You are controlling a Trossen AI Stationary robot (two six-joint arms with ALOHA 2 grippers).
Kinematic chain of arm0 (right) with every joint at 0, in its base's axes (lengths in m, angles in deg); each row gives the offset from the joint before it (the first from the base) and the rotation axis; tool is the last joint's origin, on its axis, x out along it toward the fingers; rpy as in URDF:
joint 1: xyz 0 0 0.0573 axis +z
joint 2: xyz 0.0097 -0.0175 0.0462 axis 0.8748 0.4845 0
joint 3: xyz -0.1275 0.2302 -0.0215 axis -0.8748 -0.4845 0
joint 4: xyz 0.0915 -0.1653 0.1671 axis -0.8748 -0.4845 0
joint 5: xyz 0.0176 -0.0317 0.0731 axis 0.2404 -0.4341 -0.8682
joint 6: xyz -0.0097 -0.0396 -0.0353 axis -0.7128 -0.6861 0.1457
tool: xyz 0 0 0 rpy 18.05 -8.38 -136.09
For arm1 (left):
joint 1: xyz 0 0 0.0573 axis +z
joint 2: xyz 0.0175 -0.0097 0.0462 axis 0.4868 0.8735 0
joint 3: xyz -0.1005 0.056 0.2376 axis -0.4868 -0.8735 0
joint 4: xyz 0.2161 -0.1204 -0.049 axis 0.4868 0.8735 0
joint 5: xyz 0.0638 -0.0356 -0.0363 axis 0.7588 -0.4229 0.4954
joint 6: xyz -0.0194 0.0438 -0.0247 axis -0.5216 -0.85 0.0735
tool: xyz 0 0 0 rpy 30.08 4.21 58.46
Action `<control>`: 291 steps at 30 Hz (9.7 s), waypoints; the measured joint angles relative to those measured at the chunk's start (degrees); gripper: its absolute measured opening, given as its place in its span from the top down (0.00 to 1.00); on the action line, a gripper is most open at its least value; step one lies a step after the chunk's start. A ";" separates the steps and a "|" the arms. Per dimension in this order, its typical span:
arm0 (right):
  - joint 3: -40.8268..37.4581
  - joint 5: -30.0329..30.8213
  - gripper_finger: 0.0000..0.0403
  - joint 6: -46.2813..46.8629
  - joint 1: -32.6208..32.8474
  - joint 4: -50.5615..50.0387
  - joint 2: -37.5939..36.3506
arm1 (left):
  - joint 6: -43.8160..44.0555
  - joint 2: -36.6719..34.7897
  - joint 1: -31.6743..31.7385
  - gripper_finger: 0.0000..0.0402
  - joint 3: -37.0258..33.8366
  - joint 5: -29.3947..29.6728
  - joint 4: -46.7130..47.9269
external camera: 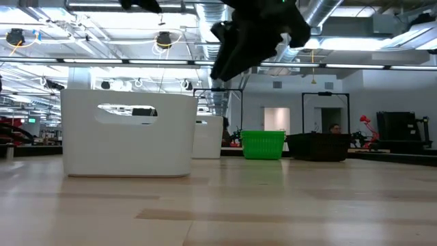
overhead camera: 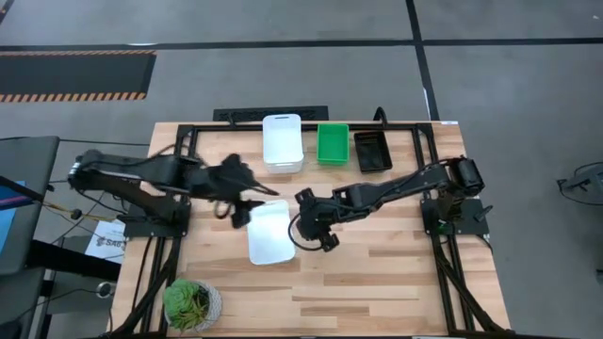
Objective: Stack baskets by color
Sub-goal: Stack the bottom white bin into the top white bin, then return to Home Position
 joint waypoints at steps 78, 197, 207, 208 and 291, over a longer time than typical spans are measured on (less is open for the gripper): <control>0.00 17.47 1.00 61.96 -17.90 11.40 -6.75 | 28.82 -12.06 -12.31 0.36 0.47 24.85 21.54; 16.09 20.23 0.67 70.58 -31.00 3.79 13.91 | 28.69 -12.32 -12.33 0.36 0.47 26.61 22.42; 16.09 18.20 0.52 63.57 -31.77 8.80 13.88 | 29.06 -12.33 -12.32 0.36 0.47 25.92 22.42; 16.09 18.34 0.52 62.55 -31.94 9.92 13.77 | 29.06 -12.32 -12.31 0.36 0.47 25.60 22.43; -58.92 -11.85 0.60 45.88 -21.03 44.60 -94.37 | -1.53 -64.99 -9.93 0.36 -33.83 15.16 -31.07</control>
